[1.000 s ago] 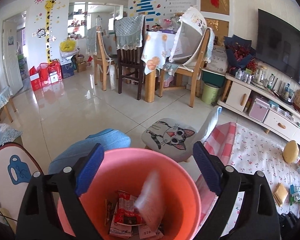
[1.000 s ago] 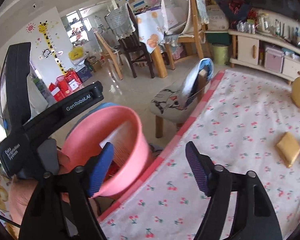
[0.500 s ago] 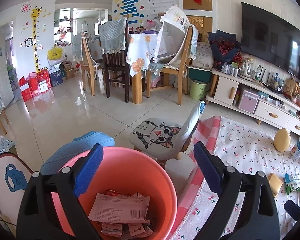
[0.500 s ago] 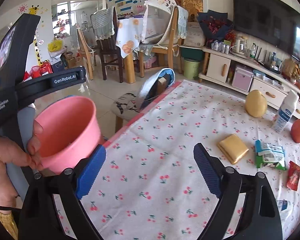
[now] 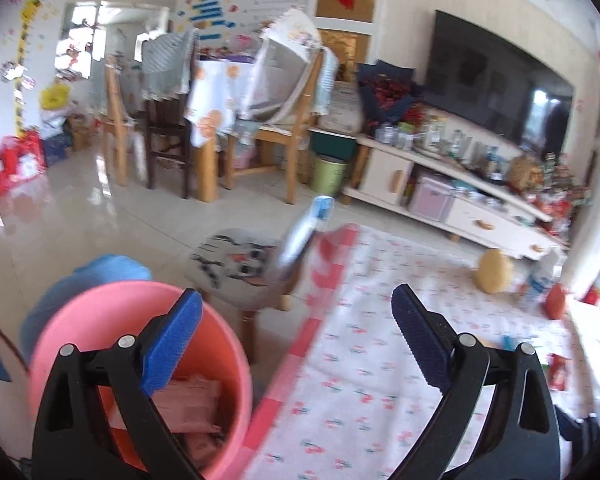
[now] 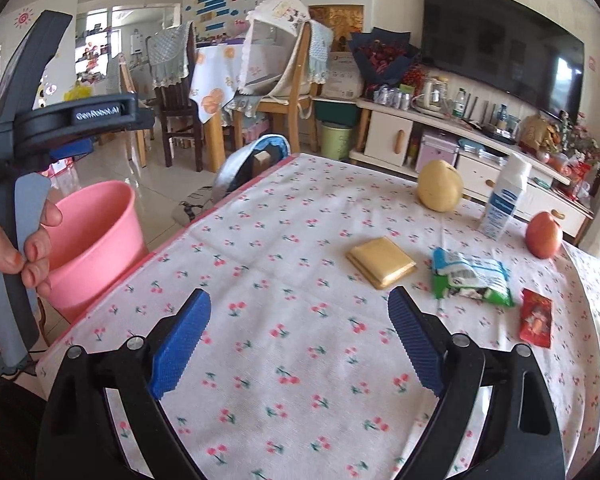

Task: Collect trash
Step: 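Move both open tools back over the table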

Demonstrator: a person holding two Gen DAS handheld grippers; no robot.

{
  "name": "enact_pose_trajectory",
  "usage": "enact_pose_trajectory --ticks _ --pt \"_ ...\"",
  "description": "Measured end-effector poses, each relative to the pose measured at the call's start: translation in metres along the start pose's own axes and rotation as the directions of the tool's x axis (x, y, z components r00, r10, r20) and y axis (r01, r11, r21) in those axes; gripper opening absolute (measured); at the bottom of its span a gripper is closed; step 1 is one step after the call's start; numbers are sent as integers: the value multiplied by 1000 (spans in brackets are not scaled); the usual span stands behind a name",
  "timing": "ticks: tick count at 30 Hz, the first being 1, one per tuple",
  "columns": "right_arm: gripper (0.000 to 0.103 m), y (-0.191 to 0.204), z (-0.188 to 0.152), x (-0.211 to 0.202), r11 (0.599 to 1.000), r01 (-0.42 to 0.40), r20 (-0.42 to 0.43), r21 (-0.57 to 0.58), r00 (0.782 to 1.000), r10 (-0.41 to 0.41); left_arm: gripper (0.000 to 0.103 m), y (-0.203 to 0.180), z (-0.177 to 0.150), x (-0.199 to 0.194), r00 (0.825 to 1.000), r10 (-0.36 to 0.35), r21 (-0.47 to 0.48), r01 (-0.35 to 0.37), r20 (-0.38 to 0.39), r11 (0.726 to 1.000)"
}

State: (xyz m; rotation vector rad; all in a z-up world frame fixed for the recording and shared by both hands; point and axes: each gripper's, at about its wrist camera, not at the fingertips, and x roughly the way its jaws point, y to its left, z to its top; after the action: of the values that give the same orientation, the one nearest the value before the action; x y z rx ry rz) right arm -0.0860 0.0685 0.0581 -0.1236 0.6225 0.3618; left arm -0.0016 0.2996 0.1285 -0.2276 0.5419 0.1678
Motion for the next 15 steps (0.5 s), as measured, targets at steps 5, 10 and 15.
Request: enact_pose_trajectory --ticks 5,10,15 --pt "90 -38 -11 -13 996 32 -1 81 999 -32 96 -31 -10 -2 961 -263 20 265 -84 964" --pt "90 -80 -20 -23 982 55 -5 180 998 -55 96 -67 -25 1 918 -350 48 365 -186 930" --pt "91 -119 -32 -31 969 81 -25 233 997 -77 96 -116 -31 2 884 -375 128 421 -277 898"
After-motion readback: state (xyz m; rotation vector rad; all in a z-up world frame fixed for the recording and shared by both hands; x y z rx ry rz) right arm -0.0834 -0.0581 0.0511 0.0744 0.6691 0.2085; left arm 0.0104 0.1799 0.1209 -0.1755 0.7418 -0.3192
